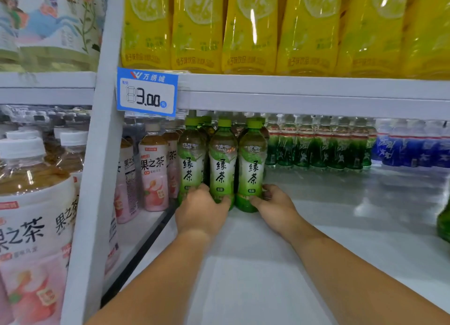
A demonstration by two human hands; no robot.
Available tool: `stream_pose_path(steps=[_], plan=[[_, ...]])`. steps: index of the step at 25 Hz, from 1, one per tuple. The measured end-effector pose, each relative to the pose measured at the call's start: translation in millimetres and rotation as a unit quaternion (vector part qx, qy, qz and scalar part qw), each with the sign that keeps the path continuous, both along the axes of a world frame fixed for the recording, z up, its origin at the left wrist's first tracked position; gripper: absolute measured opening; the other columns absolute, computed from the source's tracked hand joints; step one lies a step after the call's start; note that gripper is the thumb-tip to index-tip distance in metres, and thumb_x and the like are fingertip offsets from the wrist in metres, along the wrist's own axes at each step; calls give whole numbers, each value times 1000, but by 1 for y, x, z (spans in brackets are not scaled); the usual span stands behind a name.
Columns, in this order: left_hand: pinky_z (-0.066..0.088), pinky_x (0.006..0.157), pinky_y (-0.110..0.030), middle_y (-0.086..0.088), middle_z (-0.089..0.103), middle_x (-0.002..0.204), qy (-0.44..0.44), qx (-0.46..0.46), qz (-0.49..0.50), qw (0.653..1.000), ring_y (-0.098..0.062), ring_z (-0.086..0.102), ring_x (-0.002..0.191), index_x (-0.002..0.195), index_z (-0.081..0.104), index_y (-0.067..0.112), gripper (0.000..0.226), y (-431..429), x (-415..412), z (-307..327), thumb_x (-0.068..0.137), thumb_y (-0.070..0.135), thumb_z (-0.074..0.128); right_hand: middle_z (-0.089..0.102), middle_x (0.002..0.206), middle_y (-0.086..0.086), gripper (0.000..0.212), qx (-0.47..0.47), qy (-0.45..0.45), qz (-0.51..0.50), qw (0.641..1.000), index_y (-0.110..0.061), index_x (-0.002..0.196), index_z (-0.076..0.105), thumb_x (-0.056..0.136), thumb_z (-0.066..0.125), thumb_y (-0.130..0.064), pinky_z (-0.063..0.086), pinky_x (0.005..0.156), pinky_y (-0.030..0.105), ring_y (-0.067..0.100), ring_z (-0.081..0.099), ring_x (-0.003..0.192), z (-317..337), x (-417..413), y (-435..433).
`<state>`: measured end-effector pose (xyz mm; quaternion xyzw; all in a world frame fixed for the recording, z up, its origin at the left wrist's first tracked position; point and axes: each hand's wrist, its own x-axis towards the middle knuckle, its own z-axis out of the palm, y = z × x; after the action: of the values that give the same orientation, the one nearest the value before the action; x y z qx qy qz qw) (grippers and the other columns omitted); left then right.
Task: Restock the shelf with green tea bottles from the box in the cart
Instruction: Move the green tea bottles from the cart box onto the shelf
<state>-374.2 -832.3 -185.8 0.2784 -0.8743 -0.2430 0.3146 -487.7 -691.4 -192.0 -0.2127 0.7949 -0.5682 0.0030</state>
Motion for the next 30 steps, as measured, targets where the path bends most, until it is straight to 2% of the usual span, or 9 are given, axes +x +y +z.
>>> stream_pose_path(steps=[2, 5, 9, 13, 18, 20, 23, 26, 30], plan=[[52, 85, -36, -4, 69, 108, -26, 42, -35, 998, -30, 63, 100, 109, 62, 20, 36, 6, 8, 0, 87, 48, 64, 63, 121, -1, 56, 22, -8, -11, 1000, -17, 139, 49, 89, 70, -32, 41, 67, 14, 5, 60, 90, 2, 9, 6], [44, 86, -29, -6, 66, 125, -24, 122, -82, 989, -30, 60, 115, 126, 58, 20, 42, 15, 26, 1, 91, 43, 64, 56, 138, 8, 65, 37, -17, -28, 999, -14, 146, 42, 90, 68, -37, 44, 87, 25, 21, 57, 113, 4, 29, 18], [42, 101, -32, -8, 56, 141, 25, 202, -138, 969, -27, 54, 127, 145, 47, 15, 58, 34, 64, -1, 95, 42, 63, 57, 128, 4, 56, 33, -57, -16, 998, -18, 141, 51, 92, 64, -43, 45, 90, 29, 21, 57, 107, 13, 73, 45], [45, 105, -37, -7, 54, 143, -4, 256, -153, 955, -23, 54, 124, 145, 46, 16, 58, 53, 109, 4, 96, 40, 64, 61, 127, 0, 47, 54, -80, 11, 995, -20, 135, 56, 94, 61, -43, 45, 83, 28, 18, 59, 105, 18, 120, 87], [45, 93, -26, -3, 50, 147, -105, 337, -148, 924, -17, 56, 120, 144, 50, 19, 55, 87, 163, 35, 96, 45, 61, 56, 125, -9, 46, 61, -170, 12, 983, -25, 137, 55, 95, 59, -44, 47, 90, 30, 13, 53, 109, 34, 171, 141], [44, 84, -20, -2, 52, 144, -126, 365, -142, 911, -11, 59, 107, 143, 51, 19, 54, 107, 181, 53, 96, 45, 61, 57, 124, -11, 40, 53, -210, -1, 976, -29, 133, 58, 95, 59, -45, 45, 82, 27, 11, 54, 107, 44, 194, 163], [44, 95, -32, -2, 53, 142, -152, 403, -119, 895, -17, 55, 113, 143, 50, 18, 54, 132, 209, 79, 97, 45, 59, 60, 124, -8, 36, 29, -272, -46, 961, -29, 129, 61, 95, 61, -40, 42, 75, 24, 10, 57, 107, 64, 229, 195], [44, 109, -47, -6, 53, 142, -233, 438, -99, 863, -26, 54, 126, 143, 49, 18, 57, 160, 239, 108, 97, 49, 58, 61, 114, -10, 37, 48, -321, -61, 944, -27, 130, 58, 95, 61, -38, 43, 63, 14, -4, 55, 86, 90, 267, 230], [47, 105, -52, -1, 57, 134, -312, 436, -120, 836, -24, 57, 117, 140, 50, 21, 58, 199, 265, 162, 95, 57, 55, 58, 110, -14, 46, 66, -375, -85, 921, -27, 134, 56, 92, 63, -43, 40, 63, 15, -7, 52, 83, 139, 315, 280]])
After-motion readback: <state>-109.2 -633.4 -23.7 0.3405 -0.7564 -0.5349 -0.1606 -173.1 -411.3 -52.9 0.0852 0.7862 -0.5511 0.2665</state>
